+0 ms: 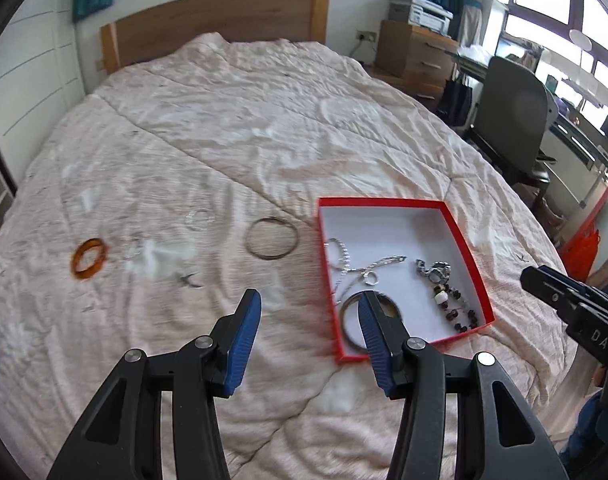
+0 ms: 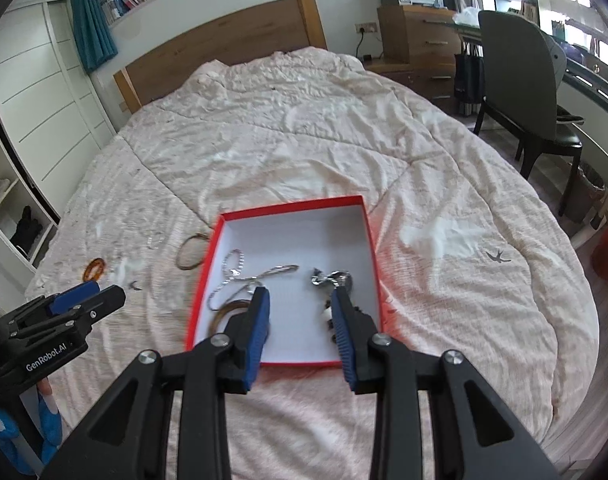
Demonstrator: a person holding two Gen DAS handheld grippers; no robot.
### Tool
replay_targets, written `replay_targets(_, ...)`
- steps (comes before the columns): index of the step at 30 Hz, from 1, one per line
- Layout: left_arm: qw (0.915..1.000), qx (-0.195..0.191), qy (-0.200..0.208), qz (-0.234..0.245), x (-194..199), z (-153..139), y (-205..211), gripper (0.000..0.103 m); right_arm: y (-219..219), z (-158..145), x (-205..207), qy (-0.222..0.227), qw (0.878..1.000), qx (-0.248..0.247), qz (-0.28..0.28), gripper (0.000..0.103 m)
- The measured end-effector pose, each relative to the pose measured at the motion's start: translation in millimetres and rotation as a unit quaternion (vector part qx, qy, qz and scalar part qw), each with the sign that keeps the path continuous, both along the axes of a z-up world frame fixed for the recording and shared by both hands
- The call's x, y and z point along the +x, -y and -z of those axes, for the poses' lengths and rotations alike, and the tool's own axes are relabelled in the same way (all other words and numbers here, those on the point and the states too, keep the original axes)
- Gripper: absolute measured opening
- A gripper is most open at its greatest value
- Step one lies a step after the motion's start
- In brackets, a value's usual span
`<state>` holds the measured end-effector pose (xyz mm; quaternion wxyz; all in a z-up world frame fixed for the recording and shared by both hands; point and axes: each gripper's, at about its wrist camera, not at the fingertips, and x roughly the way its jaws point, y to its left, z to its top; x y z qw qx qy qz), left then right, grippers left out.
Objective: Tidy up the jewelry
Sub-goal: 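Move both open tools back over the amber bangle and silver bangle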
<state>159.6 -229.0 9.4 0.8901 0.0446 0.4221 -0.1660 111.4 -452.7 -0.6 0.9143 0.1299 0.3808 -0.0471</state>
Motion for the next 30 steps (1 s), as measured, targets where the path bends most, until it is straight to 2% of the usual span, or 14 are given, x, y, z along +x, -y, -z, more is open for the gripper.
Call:
replay_targets(7,0.9996,0.005,0.019,-0.018,-28,-16,-34,0.050,-30,-23,-25,0.021,1.000,-0.008,-0.012,0.037)
replay_targets(15,0.9984,0.002,0.037,-0.042,-60,-33,-73,0.051,-59,-41,-52,0.037,0.999,-0.017,-0.028,0.038)
replay_targets(24,0.9950,-0.010,0.064,-0.077,-91,-42,-122,0.053,-97,-58,-80,0.043,0.997,-0.035,-0.046,0.038)
replay_targets(30,0.9906,-0.009,0.066,-0.120,-105,-36,-178,0.054,-121,-70,-91,0.049,0.997,-0.029,-0.059,0.038)
